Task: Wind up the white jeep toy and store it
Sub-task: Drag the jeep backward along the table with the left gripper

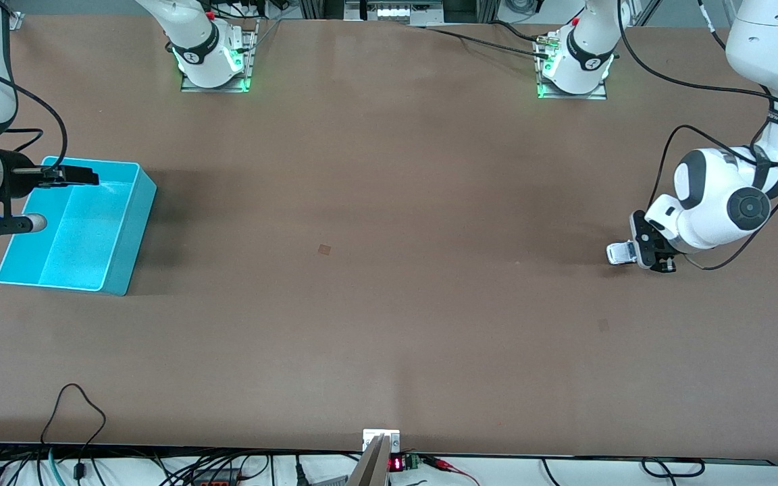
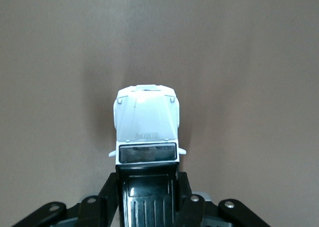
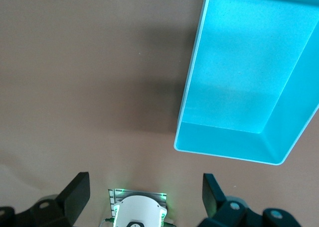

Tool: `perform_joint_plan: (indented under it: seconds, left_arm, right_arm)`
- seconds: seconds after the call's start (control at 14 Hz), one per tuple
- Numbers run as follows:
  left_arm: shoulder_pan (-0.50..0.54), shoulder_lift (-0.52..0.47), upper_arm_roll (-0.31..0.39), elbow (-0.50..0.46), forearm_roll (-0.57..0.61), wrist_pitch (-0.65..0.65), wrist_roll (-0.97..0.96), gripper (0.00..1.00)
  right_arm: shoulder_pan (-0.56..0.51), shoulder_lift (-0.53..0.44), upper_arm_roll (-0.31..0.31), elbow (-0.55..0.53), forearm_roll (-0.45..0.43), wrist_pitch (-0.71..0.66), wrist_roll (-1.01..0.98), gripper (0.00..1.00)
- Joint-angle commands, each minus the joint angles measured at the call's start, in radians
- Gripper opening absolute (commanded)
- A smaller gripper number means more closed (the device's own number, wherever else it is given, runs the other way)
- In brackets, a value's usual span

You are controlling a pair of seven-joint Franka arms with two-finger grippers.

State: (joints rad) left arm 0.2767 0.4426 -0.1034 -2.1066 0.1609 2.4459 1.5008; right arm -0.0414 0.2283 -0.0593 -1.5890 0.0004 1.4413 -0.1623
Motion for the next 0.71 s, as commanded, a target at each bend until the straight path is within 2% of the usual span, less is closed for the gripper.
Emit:
perform_joint_plan:
  seconds: [0.0,0.64]
  left_arm:
    - [0.047,0.067,-0.004,0.013,0.035,0.024,0.045,0.17]
    - [0.13,0.099,-0.004,0.06,0.035,0.024,0.272,0.17]
  right_arm:
    - [-0.005,0.003,0.004,0.012,0.012,-0.002,-0.013,1.0]
    - [-0.006,0.003,0.004,0.012,0.015,-0.004,-0.011,1.0]
